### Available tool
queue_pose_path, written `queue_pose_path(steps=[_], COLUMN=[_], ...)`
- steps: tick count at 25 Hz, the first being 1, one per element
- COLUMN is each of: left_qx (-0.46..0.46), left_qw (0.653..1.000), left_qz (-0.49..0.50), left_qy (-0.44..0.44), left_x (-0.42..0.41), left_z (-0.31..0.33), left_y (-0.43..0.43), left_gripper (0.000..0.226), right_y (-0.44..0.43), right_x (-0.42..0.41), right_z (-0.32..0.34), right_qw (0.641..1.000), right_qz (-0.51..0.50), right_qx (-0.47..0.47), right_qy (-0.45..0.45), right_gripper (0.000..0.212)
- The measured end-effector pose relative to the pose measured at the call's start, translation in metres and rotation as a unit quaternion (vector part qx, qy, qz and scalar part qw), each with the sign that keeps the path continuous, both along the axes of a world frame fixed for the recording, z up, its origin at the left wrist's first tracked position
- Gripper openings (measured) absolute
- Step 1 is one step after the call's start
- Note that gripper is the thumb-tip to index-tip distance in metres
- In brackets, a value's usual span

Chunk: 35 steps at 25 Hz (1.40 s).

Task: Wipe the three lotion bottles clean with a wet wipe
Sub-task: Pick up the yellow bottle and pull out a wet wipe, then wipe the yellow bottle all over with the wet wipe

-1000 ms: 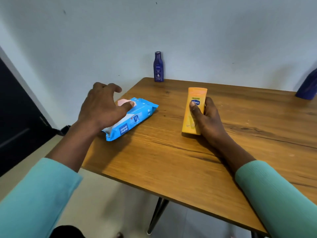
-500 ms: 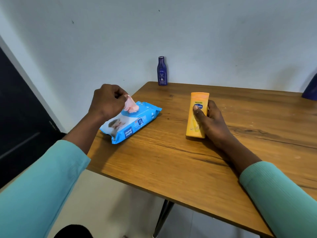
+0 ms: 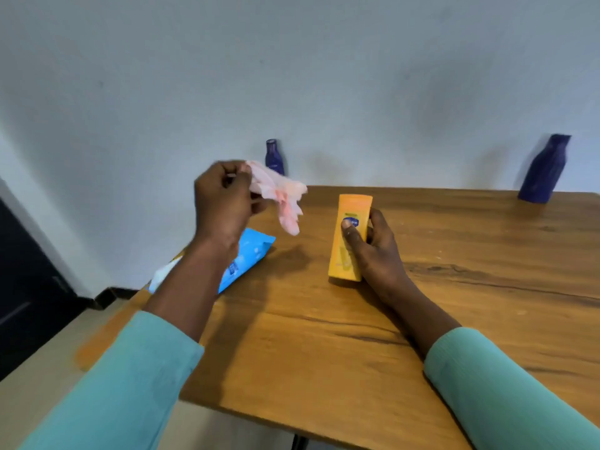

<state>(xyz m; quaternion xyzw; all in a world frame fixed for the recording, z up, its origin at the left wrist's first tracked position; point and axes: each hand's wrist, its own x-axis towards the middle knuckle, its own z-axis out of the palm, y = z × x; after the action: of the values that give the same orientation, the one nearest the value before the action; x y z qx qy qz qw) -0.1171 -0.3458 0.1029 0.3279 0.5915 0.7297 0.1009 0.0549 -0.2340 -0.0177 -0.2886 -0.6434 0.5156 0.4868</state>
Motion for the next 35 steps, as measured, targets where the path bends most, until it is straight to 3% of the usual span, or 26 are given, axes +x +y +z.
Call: queue_pose_path(steps=[2,5,7,11,17,21,24,27,29,31,35], left_qx=[-0.008,0.004,0.008,-0.094,-0.087,-0.048,-0.045,-0.039,-0.025,-0.022,-0.044], left_qw=[1.0,0.999,0.993,0.948,0.963,0.977,0.98,0.97,0.957,0.943,0.964], left_qz=[-0.028,-0.024,-0.06,-0.182,-0.253,-0.208,-0.165,-0.207,-0.269,-0.321,-0.25], left_qy=[-0.012,0.036,0.103,0.243,0.019,-0.014,-0.101,-0.12,-0.109,-0.086,-0.075], left_x=[0.02,0.045,0.063,0.081,0.062,0.072,0.076,0.068,0.067,0.066,0.074], left_z=[-0.01,-0.021,-0.031,-0.069,-0.098,-0.11,-0.109,-0.115,-0.114,-0.115,-0.106], left_y=[0.027,0.062,0.078,0.101,0.117,0.128,0.134,0.136,0.131,0.129,0.138], left_gripper=[0.011,0.009,0.007,0.011,0.042,0.026,0.034,0.023,0.012,0.015,0.01], right_y=[0.006,0.02,0.03,0.04,0.052,0.047,0.041,0.041,0.042,0.043,0.046], right_x=[0.003,0.01,0.013,0.013,0.014,0.008,0.002,-0.001,0.0,0.004,0.009], right_z=[-0.001,0.001,-0.002,-0.009,-0.01,-0.011,-0.009,-0.006,-0.005,-0.007,-0.005], right_qw=[0.998,0.996,0.994,0.994,0.996,0.997,0.997,0.994,0.992,0.992,0.994], right_qz=[-0.053,-0.084,-0.082,-0.068,-0.02,-0.058,-0.077,-0.107,-0.125,-0.12,-0.09], right_qx=[0.011,0.003,-0.017,-0.027,-0.063,-0.019,0.006,0.007,-0.011,-0.029,-0.032], right_qy=[0.013,0.034,0.07,0.076,0.062,0.044,0.014,-0.015,0.007,0.033,0.044], right_gripper=[0.029,0.029,0.03,0.036,0.034,0.029,0.029,0.027,0.027,0.03,0.032])
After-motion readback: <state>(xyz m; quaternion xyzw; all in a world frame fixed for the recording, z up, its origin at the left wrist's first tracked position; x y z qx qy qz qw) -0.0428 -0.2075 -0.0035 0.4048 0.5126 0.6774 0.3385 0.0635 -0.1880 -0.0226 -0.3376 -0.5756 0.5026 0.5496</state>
